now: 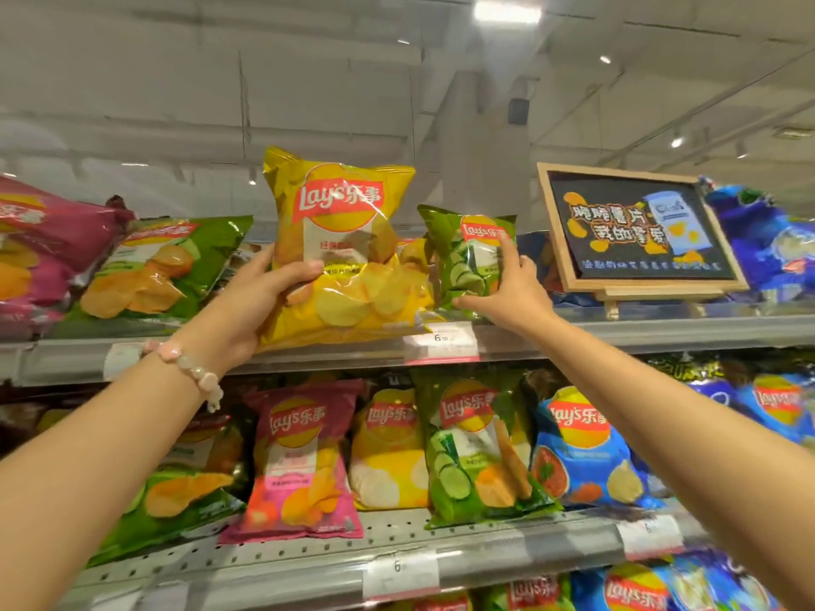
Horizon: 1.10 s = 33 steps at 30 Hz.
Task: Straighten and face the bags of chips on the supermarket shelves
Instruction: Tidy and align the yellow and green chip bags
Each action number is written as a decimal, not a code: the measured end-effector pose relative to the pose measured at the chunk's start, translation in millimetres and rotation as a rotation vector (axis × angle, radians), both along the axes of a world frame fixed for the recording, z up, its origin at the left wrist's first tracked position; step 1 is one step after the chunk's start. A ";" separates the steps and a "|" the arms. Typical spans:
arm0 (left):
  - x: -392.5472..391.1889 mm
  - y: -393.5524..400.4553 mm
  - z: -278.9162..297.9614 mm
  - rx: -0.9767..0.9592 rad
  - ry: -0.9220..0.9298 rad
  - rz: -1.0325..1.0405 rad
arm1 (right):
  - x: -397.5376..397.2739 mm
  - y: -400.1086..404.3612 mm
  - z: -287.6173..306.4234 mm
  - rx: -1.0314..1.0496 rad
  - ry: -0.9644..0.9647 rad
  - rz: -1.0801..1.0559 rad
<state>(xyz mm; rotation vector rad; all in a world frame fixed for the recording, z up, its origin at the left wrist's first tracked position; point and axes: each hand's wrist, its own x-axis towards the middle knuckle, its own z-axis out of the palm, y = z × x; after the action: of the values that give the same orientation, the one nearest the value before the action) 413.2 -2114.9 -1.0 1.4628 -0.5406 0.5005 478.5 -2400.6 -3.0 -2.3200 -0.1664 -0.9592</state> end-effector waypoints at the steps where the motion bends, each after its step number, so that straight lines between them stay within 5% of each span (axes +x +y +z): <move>1: -0.2 -0.3 -1.2 0.015 -0.007 0.001 | 2.2 -1.6 0.5 -0.008 0.017 0.004; 19: -12.1 14.0 -3.2 -0.012 -0.084 0.008 | -7.4 9.6 26.6 0.495 -0.299 0.263; 25: -32.8 61.8 11.7 -0.032 -0.116 0.016 | -42.2 59.7 44.5 0.348 -0.497 0.286; 33: -60.8 147.4 -1.3 -0.013 -0.093 0.204 | -61.8 158.4 51.2 0.091 -0.439 0.223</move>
<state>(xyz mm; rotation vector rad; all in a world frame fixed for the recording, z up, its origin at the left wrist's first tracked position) 352.4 -1967.5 -2.2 1.4958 -0.4623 0.7349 416.7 -2242.2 48.2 -1.9306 -0.5362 -1.3149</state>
